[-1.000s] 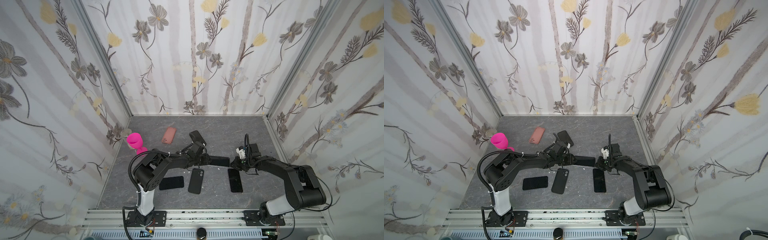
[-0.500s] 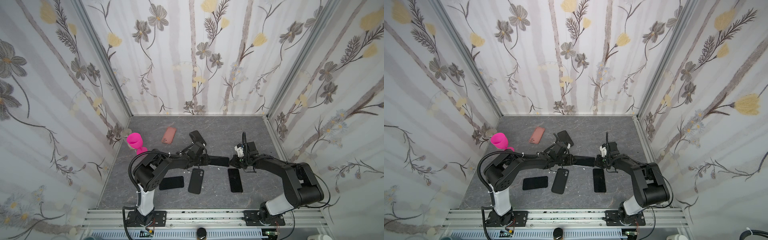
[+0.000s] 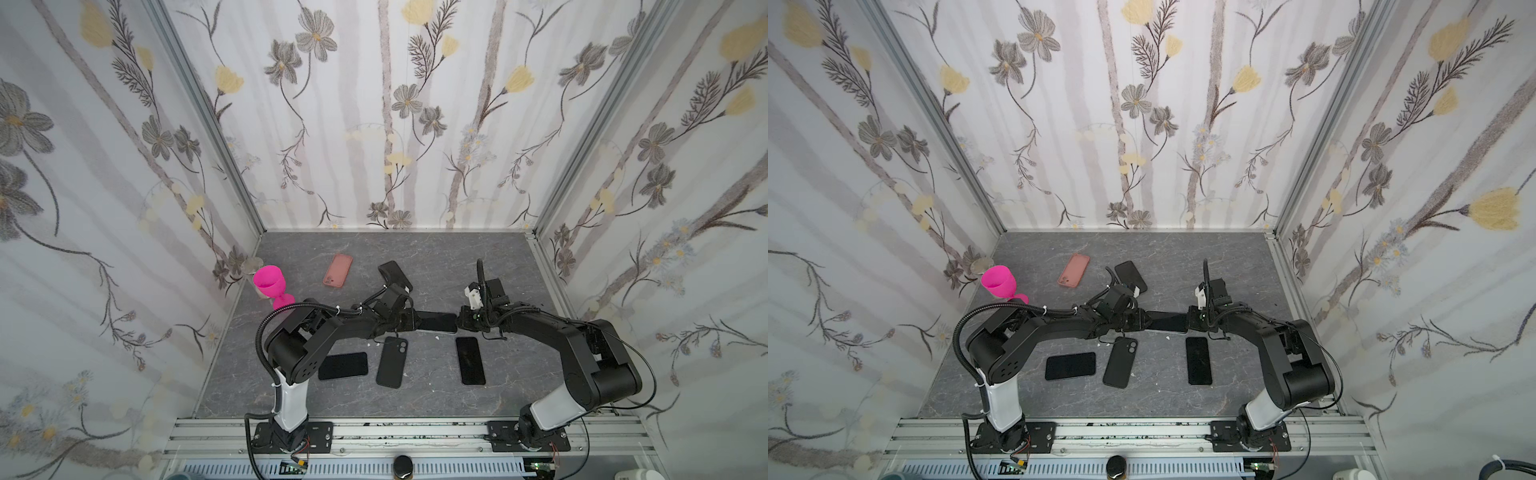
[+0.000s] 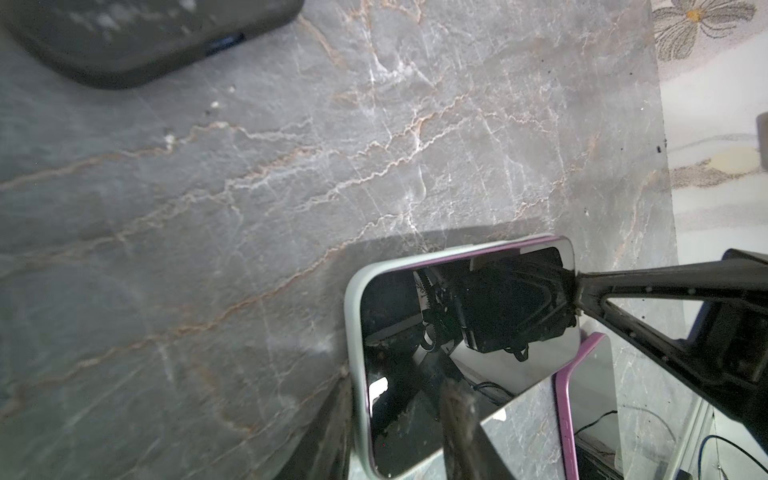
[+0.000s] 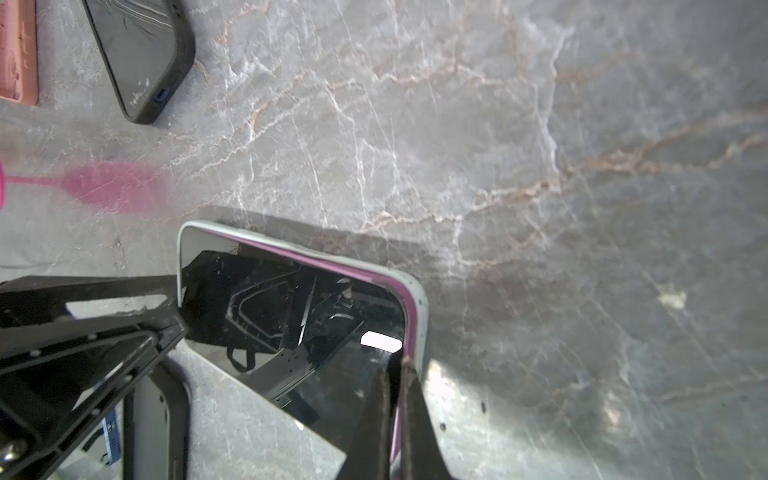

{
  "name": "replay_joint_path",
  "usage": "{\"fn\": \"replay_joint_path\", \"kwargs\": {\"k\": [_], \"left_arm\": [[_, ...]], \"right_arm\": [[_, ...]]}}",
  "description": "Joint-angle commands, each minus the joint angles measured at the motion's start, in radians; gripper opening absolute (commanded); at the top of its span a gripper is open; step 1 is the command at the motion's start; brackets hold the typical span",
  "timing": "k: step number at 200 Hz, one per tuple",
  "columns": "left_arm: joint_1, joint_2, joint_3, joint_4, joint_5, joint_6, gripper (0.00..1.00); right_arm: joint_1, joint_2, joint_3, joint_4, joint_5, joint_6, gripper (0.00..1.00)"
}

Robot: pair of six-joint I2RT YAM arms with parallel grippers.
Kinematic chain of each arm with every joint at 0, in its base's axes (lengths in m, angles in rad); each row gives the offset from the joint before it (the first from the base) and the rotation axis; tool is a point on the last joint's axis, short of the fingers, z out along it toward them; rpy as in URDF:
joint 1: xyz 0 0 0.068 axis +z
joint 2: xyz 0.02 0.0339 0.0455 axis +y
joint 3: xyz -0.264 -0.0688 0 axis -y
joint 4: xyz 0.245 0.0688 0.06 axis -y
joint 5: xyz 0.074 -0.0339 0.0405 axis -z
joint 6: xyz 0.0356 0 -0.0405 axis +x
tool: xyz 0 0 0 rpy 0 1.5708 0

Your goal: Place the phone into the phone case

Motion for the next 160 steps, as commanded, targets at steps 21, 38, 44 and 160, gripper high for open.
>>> {"fn": "replay_joint_path", "kwargs": {"k": [21,38,44,160], "left_arm": [[-0.004,-0.01,-0.01,-0.103,-0.019,0.004,0.38],[-0.005,-0.005,-0.004,-0.104,-0.017,0.006,0.38],[-0.005,-0.004,-0.004,-0.106,-0.017,0.006,0.38],[-0.005,0.001,-0.002,-0.098,-0.003,0.006,0.38]], "right_arm": [[0.017,0.0,0.084,-0.213,0.011,-0.03,0.1],[0.02,-0.039,0.108,-0.226,-0.001,-0.028,0.09],[0.022,-0.039,0.111,-0.231,-0.001,-0.028,0.1],[0.042,-0.025,0.046,-0.217,0.038,-0.024,0.1]]}}
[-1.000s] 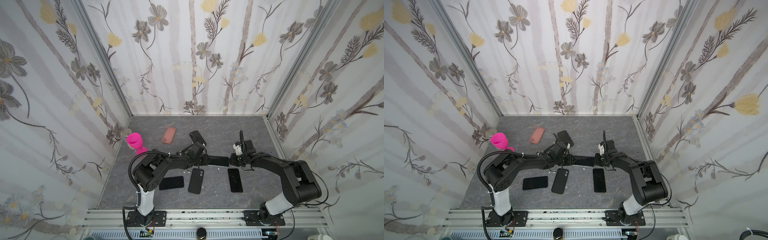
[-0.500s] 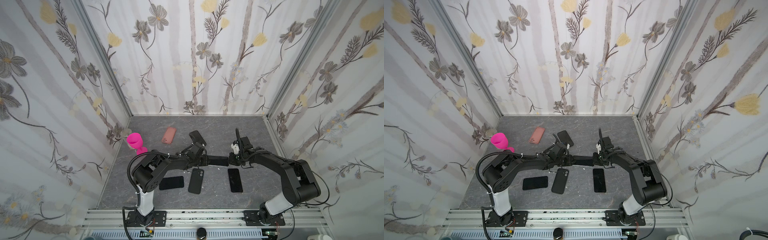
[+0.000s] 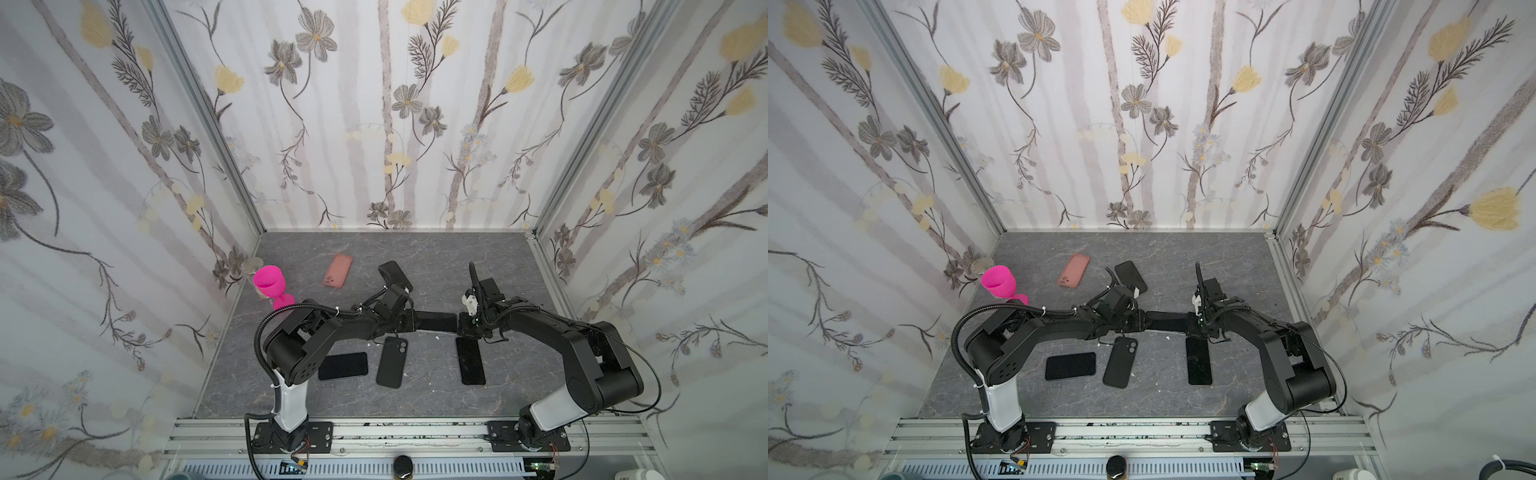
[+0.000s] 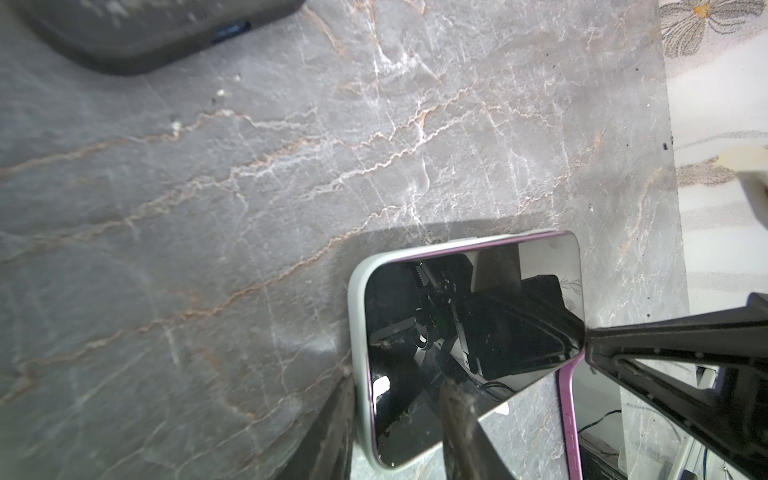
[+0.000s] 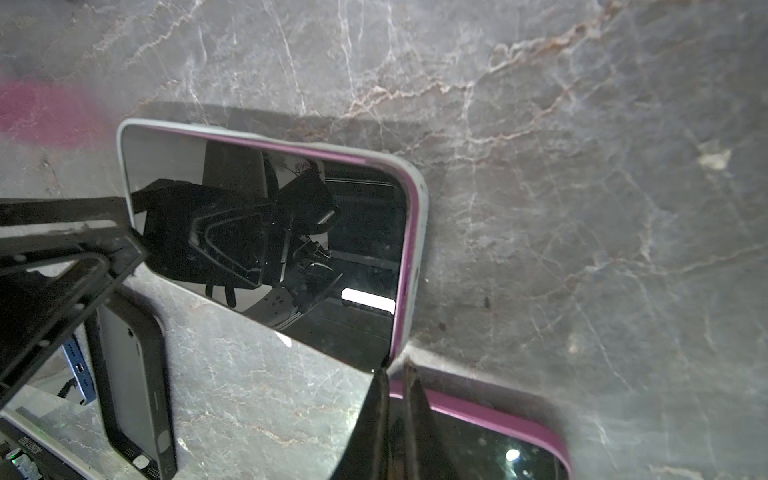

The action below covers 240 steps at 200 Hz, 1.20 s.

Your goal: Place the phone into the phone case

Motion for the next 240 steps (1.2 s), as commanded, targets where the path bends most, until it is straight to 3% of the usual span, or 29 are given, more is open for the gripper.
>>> {"fn": "replay_joint_path", "kwargs": {"k": [1,110,240], "left_arm": [[-0.001,0.009,0.001,-0.084,0.005,0.005,0.38],[-0.002,-0.003,-0.008,-0.079,0.001,0.003,0.38],[-0.002,-0.008,-0.019,-0.084,0.005,0.011,0.38]], "right_arm": [[0.006,0.017,-0.006,0.014,0.018,0.001,0.1],[0.011,-0.068,0.05,-0.025,0.052,0.014,0.12],[0.013,0.096,0.033,0.01,0.065,-0.014,0.14]]}}
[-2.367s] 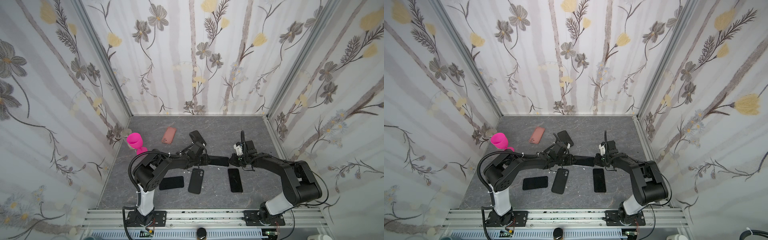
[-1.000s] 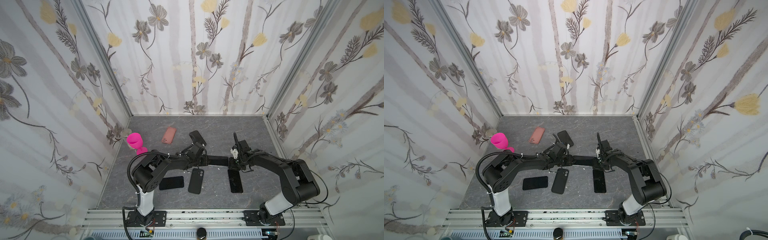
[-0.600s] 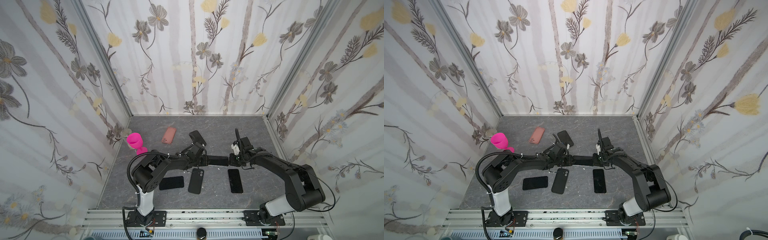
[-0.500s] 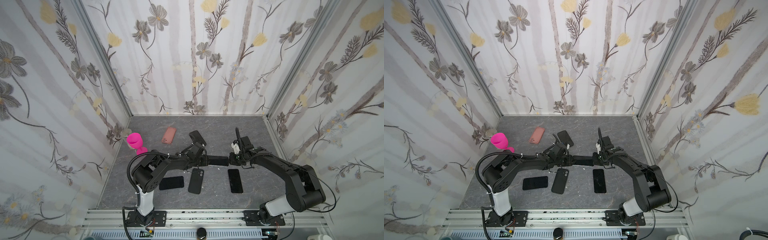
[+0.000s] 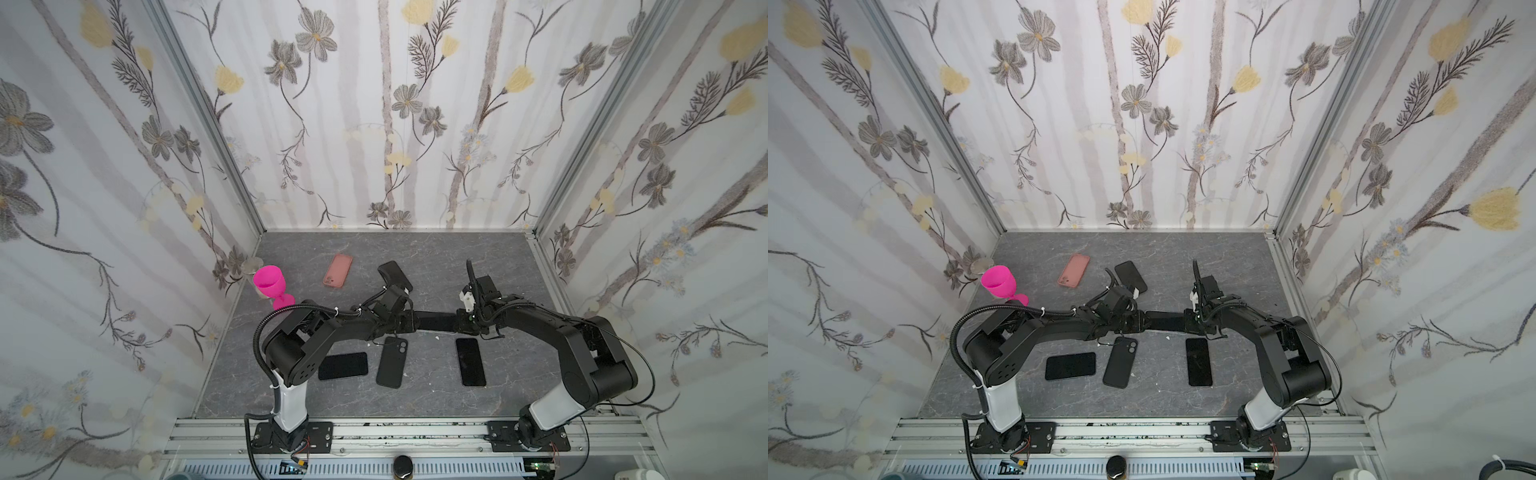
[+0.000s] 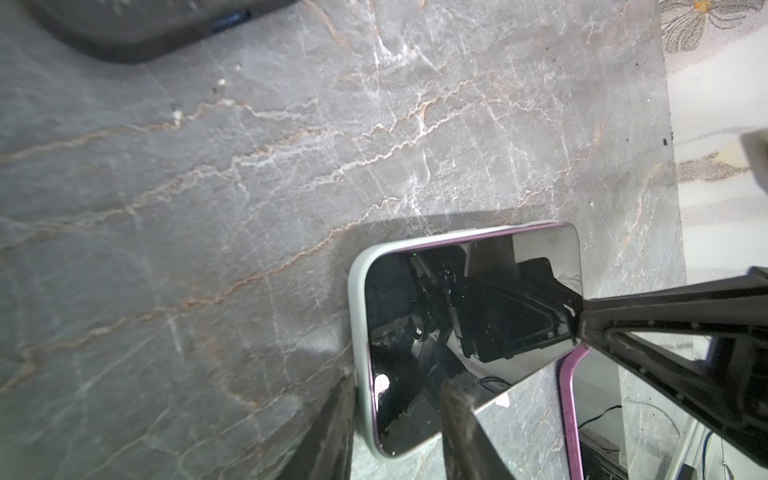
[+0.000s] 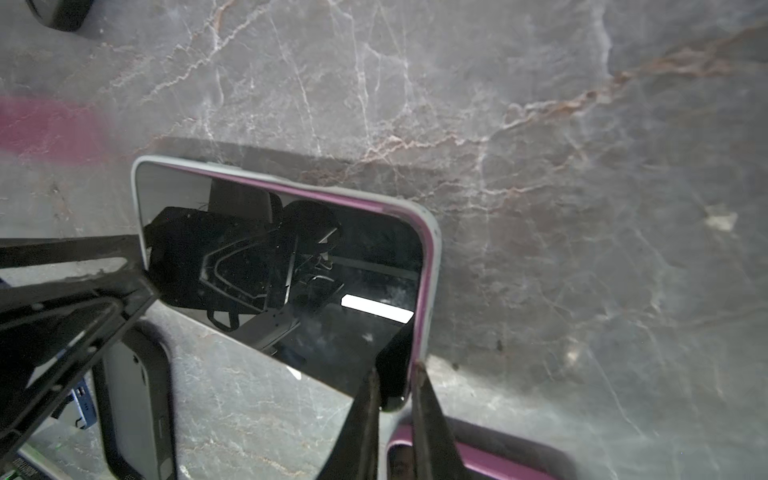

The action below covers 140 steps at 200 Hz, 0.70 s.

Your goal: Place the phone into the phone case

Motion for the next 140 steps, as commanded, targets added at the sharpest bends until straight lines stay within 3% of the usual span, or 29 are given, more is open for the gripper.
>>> {"fn": "replay_joint_path", "kwargs": {"k": [1,73,140], "left_arm": [[-0.001,0.001,-0.008,-0.084,0.003,0.008,0.38],[0.0,0.002,-0.011,-0.081,0.006,0.007,0.38],[0.017,-0.023,0.012,-0.09,-0.006,0.012,0.38]], "right_arm": [[0.004,0.039,-0.011,-0.024,0.043,-0.024,0.14],[0.004,0.09,-0.024,-0.057,0.082,-0.043,0.14],[0.005,-0.01,0.101,-0.114,0.112,-0.047,0.23]]}}
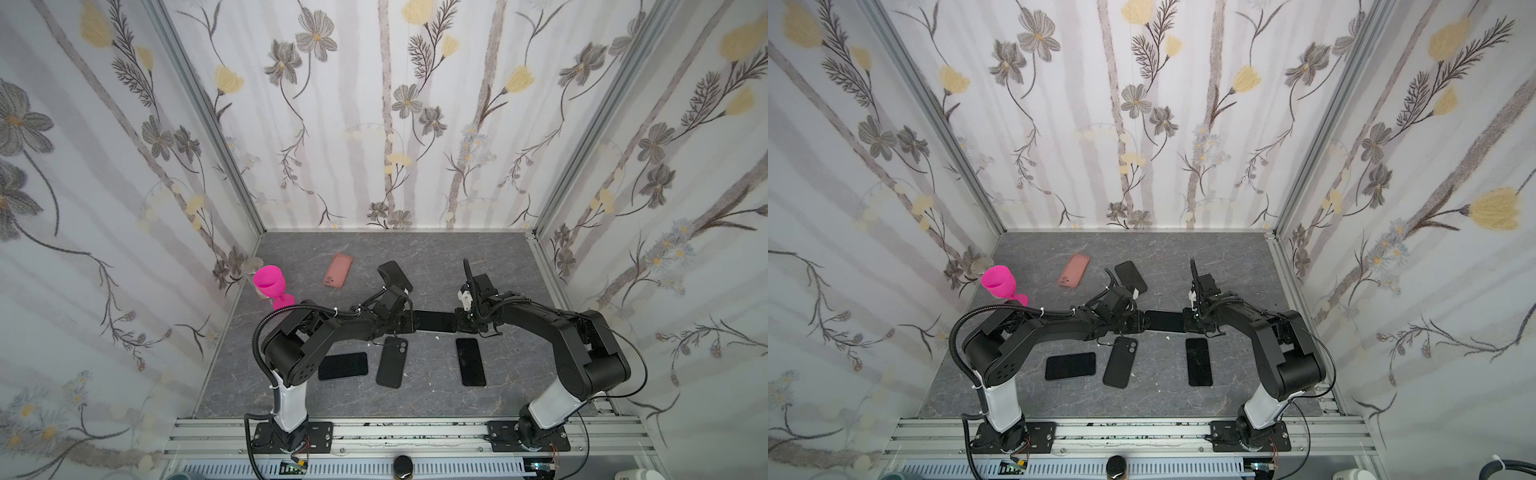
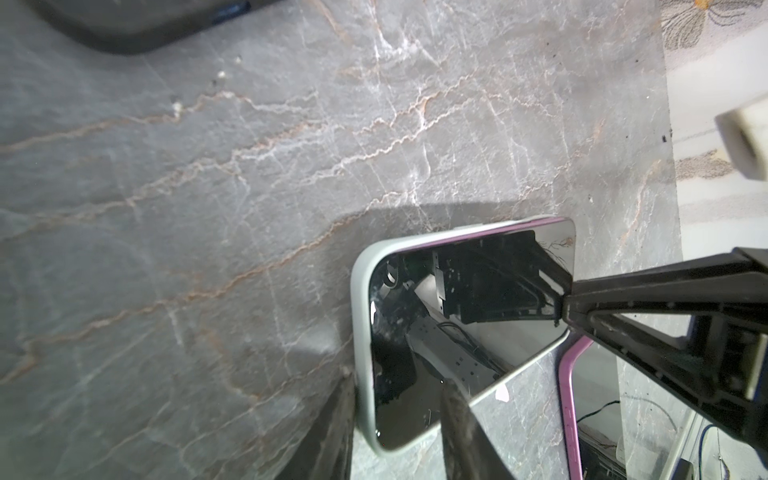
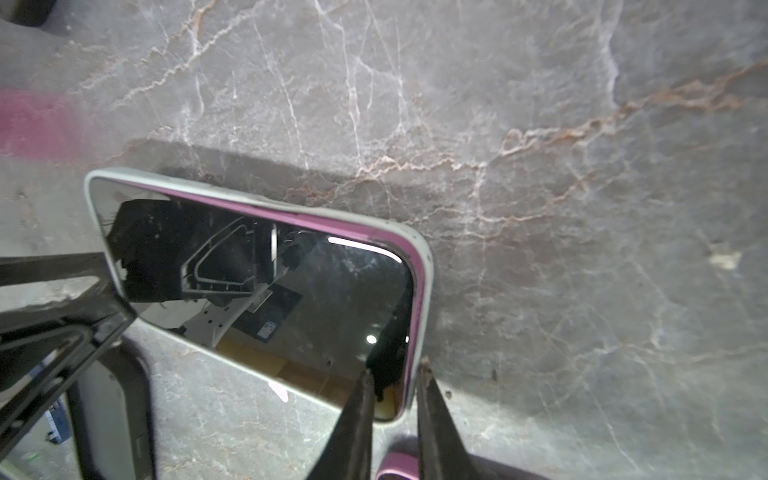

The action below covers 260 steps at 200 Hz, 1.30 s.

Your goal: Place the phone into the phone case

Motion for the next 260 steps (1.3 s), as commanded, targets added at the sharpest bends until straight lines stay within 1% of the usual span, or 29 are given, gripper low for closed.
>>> {"fn": "replay_joint_path", "kwargs": {"k": [1,37,90,129,149,159,172,188,260], "left_arm": [[0.011,-0.013,0.015,-0.073,-0.013,0.013,0.38],[0.027,-0.004,0.069,-0.103,-0.014,0.039,0.38],[0.031,0.035,0.111,-0.13,0.016,0.055,0.38],[0.031,0.042,0.118,-0.132,0.013,0.056,0.38],[0.03,0.047,0.117,-0.132,0.012,0.056,0.35],[0.031,0.051,0.116,-0.13,0.018,0.059,0.31],[0.031,0.056,0.119,-0.133,0.023,0.06,0.29],[0.031,0.065,0.121,-0.132,0.028,0.062,0.24],[0.033,0.062,0.099,-0.127,0.021,0.061,0.22]], "right_arm": [[-0.003,-0.036,0.054,-0.071,0.055,-0.021,0.22],[-0.01,-0.026,0.124,-0.085,0.095,-0.065,0.22],[-0.037,0.043,0.163,-0.094,0.063,-0.102,0.21],[-0.041,0.089,0.185,-0.092,0.029,-0.113,0.18],[-0.043,0.109,0.192,-0.092,0.014,-0.117,0.18],[-0.042,0.12,0.194,-0.093,0.011,-0.119,0.18],[-0.041,0.134,0.195,-0.093,0.009,-0.121,0.18],[-0.041,0.149,0.195,-0.097,0.008,-0.121,0.18],[-0.041,0.201,0.188,-0.127,0.037,-0.118,0.16]]}}
